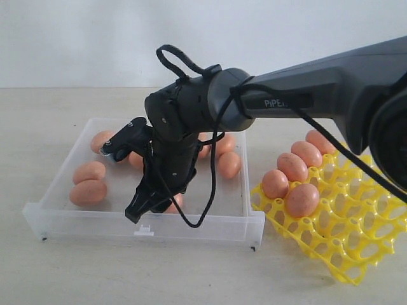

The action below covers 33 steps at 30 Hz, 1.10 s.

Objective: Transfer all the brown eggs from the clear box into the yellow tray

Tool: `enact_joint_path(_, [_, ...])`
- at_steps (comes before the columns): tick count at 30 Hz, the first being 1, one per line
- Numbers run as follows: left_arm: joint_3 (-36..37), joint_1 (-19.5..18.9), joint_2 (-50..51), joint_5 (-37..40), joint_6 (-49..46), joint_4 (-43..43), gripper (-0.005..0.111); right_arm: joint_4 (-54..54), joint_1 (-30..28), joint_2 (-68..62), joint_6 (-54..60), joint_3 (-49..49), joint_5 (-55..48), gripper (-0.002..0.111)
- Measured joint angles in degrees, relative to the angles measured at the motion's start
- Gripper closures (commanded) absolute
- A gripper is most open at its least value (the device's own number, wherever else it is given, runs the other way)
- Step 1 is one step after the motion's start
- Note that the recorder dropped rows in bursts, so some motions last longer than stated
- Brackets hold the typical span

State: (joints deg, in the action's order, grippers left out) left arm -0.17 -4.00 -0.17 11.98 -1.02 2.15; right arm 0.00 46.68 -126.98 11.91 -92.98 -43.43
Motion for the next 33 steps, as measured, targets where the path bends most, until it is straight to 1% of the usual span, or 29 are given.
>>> enact_joint_path(4, [0.0, 0.0, 0.0, 0.0, 0.0, 0.0, 0.111, -2.0, 0.0, 0.6, -1.6, 0.0, -0.1, 0.108])
enact_joint_path(9, [0.0, 0.0, 0.0, 0.0, 0.0, 0.0, 0.111, -8.2, -0.8, 4.5, -9.0, 0.5, 1.7, 0.108])
enact_joint_path(12, [0.0, 0.0, 0.0, 0.0, 0.0, 0.0, 0.111, -10.5, -2.3, 9.5, -13.3, 3.1, 7.1, 0.108])
enact_joint_path(16, [0.0, 0.0, 0.0, 0.0, 0.0, 0.0, 0.111, -11.5, -4.8, 18.2, -16.2, 13.4, 18.0, 0.108])
enact_joint_path(20, [0.0, 0.0, 0.0, 0.0, 0.0, 0.0, 0.111, -11.5, -9.2, 25.9, -17.3, 26.6, 26.5, 0.108])
enact_joint_path(25, [0.0, 0.0, 0.0, 0.0, 0.0, 0.0, 0.111, -11.5, -17.1, 30.4, -17.5, 38.0, 35.0, 0.108])
enact_joint_path(29, [0.0, 0.0, 0.0, 0.0, 0.0, 0.0, 0.111, -11.5, -23.0, 31.1, -17.5, 42.5, 39.3, 0.108])
enact_joint_path(33, [0.0, 0.0, 0.0, 0.0, 0.0, 0.0, 0.111, -11.5, -26.3, 31.1, -17.1, 43.5, 41.7, 0.108])
